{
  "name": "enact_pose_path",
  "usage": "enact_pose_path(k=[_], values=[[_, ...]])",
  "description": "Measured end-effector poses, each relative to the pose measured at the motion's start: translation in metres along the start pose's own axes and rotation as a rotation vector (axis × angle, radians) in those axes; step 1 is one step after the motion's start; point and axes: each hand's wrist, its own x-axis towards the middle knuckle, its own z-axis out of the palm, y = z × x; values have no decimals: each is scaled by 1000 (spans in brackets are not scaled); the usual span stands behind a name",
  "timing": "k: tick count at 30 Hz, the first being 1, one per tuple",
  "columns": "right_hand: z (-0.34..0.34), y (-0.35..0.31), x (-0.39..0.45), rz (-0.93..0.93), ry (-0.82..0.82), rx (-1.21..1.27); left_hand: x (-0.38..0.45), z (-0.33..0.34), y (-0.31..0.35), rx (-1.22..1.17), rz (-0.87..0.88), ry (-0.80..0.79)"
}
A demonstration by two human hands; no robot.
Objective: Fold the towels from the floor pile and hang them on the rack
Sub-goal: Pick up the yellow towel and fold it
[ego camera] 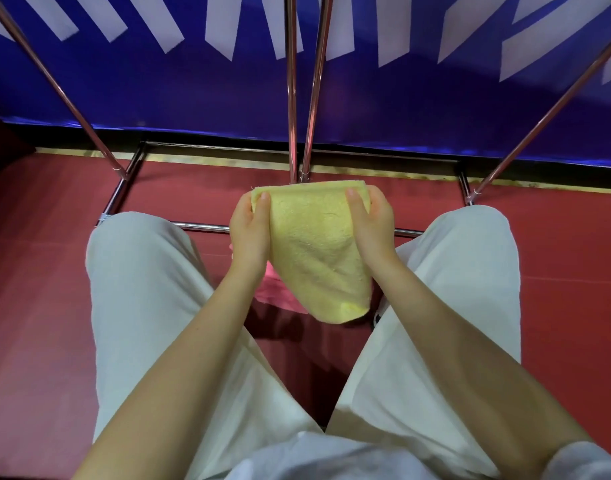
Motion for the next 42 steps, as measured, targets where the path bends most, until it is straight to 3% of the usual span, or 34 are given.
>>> enact_pose_path(k=[8,17,24,29,34,36,40,42], values=[[20,9,1,131,68,-19,1,9,-7,-304,-314,-18],[44,5,-13,168,48,4,-4,22,-10,-327,-385,59],[59,-5,-28,25,-149,43,-14,31,-14,-281,-296,-19],[60,-7,-29,-64,-294,14,-9,24,-9,-446,-332,-31],[54,2,-21,-354,-91,-315,-6,20,-10,-453,-291,-50],[50,3,-20,-330,-57,-283,-7,18,-7,-424,-284,-63],[45,2,-17,-11,-244,-254,-6,14,-9,-351,-274,-154],[47,6,-18,46,-248,-298,-6,14,-11,-288,-285,-156]])
